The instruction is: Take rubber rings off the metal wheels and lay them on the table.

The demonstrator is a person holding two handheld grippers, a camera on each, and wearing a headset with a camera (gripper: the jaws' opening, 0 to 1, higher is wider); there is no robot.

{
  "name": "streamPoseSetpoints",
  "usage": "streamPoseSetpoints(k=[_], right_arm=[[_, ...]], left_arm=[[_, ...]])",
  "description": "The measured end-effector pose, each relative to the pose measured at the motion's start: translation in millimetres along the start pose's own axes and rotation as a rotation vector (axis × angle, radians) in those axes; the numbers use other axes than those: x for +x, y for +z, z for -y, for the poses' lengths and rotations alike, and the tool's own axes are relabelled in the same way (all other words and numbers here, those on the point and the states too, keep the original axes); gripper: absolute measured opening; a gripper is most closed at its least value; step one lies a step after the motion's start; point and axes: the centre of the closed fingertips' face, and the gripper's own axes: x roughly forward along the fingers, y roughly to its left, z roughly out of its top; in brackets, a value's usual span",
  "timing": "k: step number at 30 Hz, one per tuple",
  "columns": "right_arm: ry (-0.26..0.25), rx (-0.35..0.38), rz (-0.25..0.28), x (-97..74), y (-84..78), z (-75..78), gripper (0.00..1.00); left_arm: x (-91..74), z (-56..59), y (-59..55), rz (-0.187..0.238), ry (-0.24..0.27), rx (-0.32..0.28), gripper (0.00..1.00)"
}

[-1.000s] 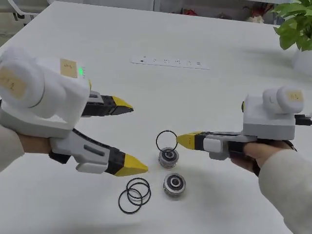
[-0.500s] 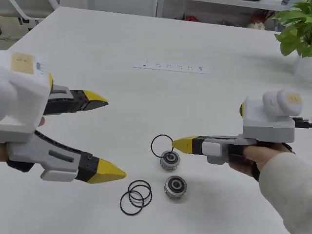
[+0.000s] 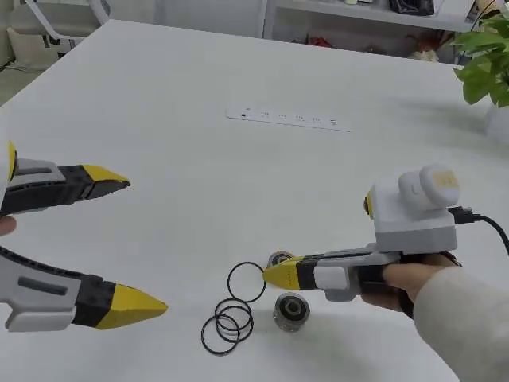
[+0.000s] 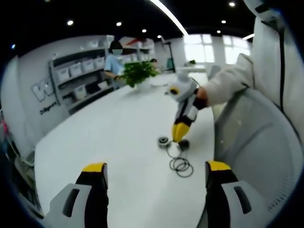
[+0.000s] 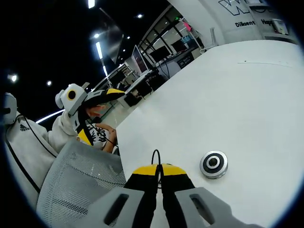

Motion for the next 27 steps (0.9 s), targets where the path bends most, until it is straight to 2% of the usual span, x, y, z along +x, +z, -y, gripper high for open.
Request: streamPoseSetpoints(k=[9,13,22,27], right_arm=[[0.019,-0.031,-0.126,7.5,-26.9,-1.3,0.0],[0.0,-0.06,-0.167,10.4,-34.6,1.5,0.0],[-0.043,-0.108,-0.198,9.8,-39.6,9.2,0.0],[-0.055,-0.112,-0.195,8.5,-38.7,11.3,0.0]], left_arm=[[-11.6,-2.0,-9.9,0.014,0.05,-0.053,0.86],[-12.3,-1.7,-14.7,0.018,0.064,-0.081,0.85],[-10.4,0.8,-19.8,0.015,0.068,-0.107,0.85],[-8.7,2.8,-18.9,0.018,0.062,-0.106,0.85]])
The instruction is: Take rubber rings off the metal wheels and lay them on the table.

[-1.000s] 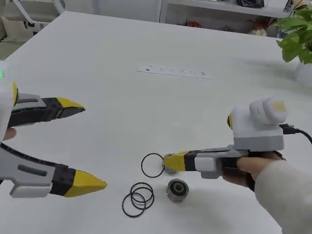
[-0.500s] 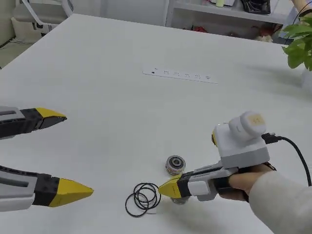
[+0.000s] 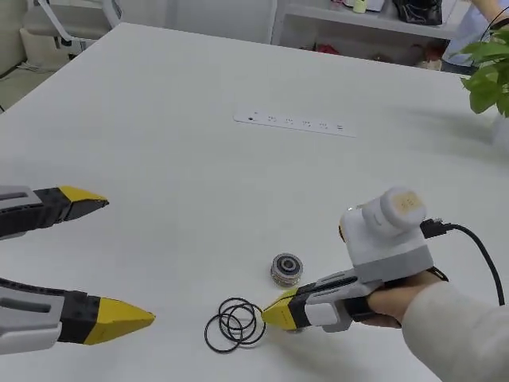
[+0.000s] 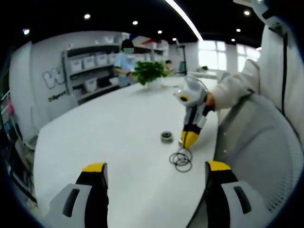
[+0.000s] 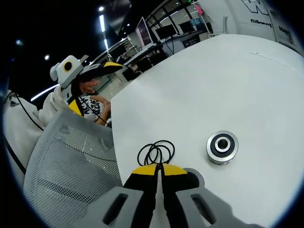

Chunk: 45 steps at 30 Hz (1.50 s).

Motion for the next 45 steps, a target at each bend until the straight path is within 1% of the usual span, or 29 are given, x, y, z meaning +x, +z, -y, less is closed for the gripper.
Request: streamPoseSetpoints(k=[5,8,14,21,25,28,31,34,40,42,45], right_arm=[[-0.004,-0.006,0.004,-1.0,1.1,0.6,0.02],[-0.014,-0.023,0.0,-2.9,0.9,2.1,0.02],[-0.03,-0.027,0.015,-8.6,5.1,5.8,0.03],[-0.05,-0.033,0.059,-18.9,16.8,7.5,0.05],[-0.064,-0.043,0.102,-28.1,27.7,6.3,0.08],[-0.09,-0.054,0.136,-36.7,34.8,7.9,0.12],[-0.101,-0.048,0.175,-45.3,40.6,6.7,0.16],[-0.108,-0.049,0.196,-50.8,42.3,3.6,0.18],[-0.126,-0.065,0.242,-60.4,51.0,-2.8,0.28],[-0.129,-0.073,0.254,-63.9,53.3,-2.1,0.31],[-0.144,-0.087,0.27,-69.4,54.5,-4.4,0.38]], left_arm=[[0.0,-0.3,-0.4,-0.002,0.001,-0.001,0.85],[-0.4,-0.7,0.0,-0.001,0.002,0.0,0.85],[-0.2,-0.7,-1.0,-0.002,0.002,-0.003,0.85],[-0.1,0.4,-1.5,-0.004,-0.002,-0.004,0.86],[-1.0,0.8,-1.0,-0.002,-0.001,-0.002,0.86],[-1.8,1.2,-0.7,0.001,-0.001,-0.001,0.86],[-3.0,1.4,-0.9,0.003,-0.001,0.001,0.86],[-3.9,1.8,-0.7,0.005,0.001,0.0,0.86],[-5.8,5.6,-0.1,0.011,-0.001,0.0,0.87],[-6.4,6.1,-0.5,0.011,-0.001,-0.002,0.87],[-8.0,6.8,-1.2,0.015,0.002,-0.008,0.88]])
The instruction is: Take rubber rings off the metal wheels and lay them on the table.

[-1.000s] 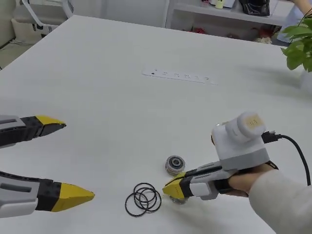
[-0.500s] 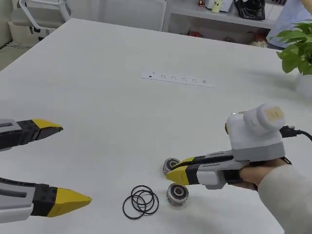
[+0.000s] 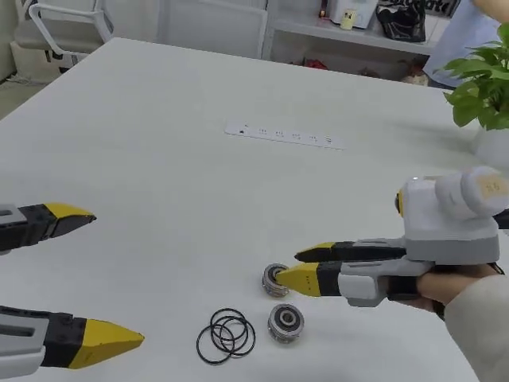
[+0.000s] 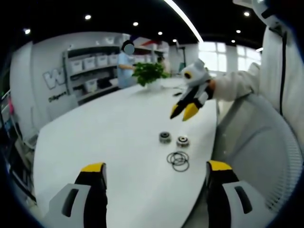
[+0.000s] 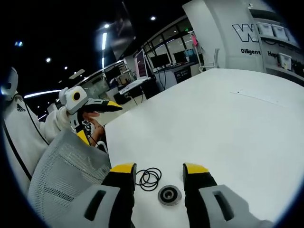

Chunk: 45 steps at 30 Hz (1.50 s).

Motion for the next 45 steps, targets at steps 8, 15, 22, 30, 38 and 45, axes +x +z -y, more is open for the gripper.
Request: streamPoseSetpoints(k=[8,15,22,30,38,45], right_arm=[[-0.011,-0.026,0.056,-14.9,10.6,-3.9,0.56],[-0.038,-0.067,0.062,-28.1,8.8,-6.1,0.71],[-0.053,-0.137,0.071,-41.6,0.5,-9.7,0.86],[-0.086,-0.113,0.048,-59.0,-27.7,-2.4,0.92],[-0.117,-0.041,0.021,-68.6,-54.4,10.4,0.92],[-0.121,0.013,-0.033,-67.5,-76.2,14.2,0.93]], left_arm=[[-2.9,0.2,-2.3,0.001,0.011,-0.012,0.9],[-4.5,2.2,-5.0,0.007,0.015,-0.026,0.92],[-5.6,3.4,-8.7,0.01,0.023,-0.043,0.93],[-8.5,5.5,-15.5,0.015,0.042,-0.073,0.92],[-9.5,8.3,-27.9,0.005,0.055,-0.109,0.92],[-8.4,7.9,-32.3,0.001,0.06,-0.133,0.93]])
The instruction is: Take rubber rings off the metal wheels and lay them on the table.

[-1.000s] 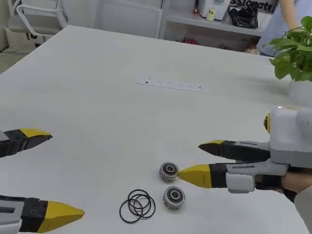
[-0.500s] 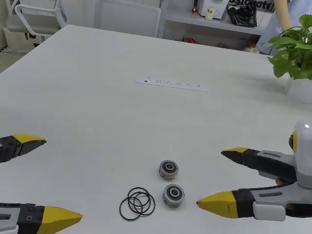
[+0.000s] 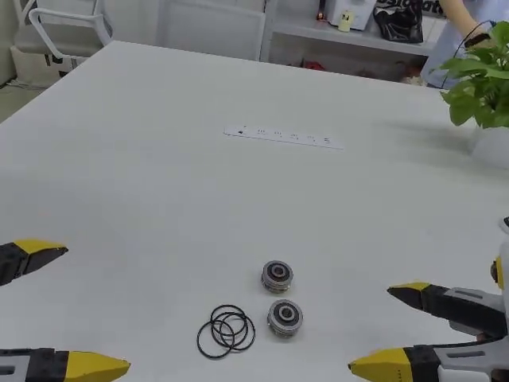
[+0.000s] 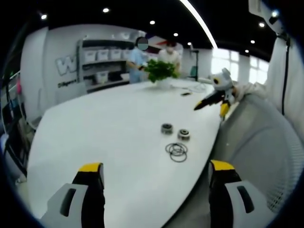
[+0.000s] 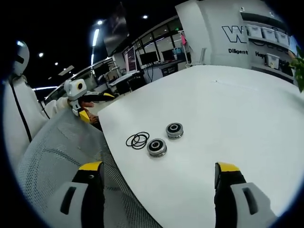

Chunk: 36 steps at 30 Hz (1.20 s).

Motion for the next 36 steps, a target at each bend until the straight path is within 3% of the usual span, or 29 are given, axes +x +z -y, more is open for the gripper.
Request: streamPoseSetpoints(k=[9,17,36], right_arm=[[0.003,0.007,-0.057,1.2,-15.3,2.5,0.93],[0.002,0.011,-0.087,1.6,-21.9,3.2,0.91],[-0.026,0.009,-0.076,-1.2,-19.5,8.8,0.87]], left_arm=[[4.5,-0.4,-6.2,-0.005,0.001,-0.029,0.93],[8.6,6.2,-9.6,-0.016,-0.023,-0.043,0.98],[8.5,10.3,-13.3,-0.036,-0.047,-0.051,1.0]])
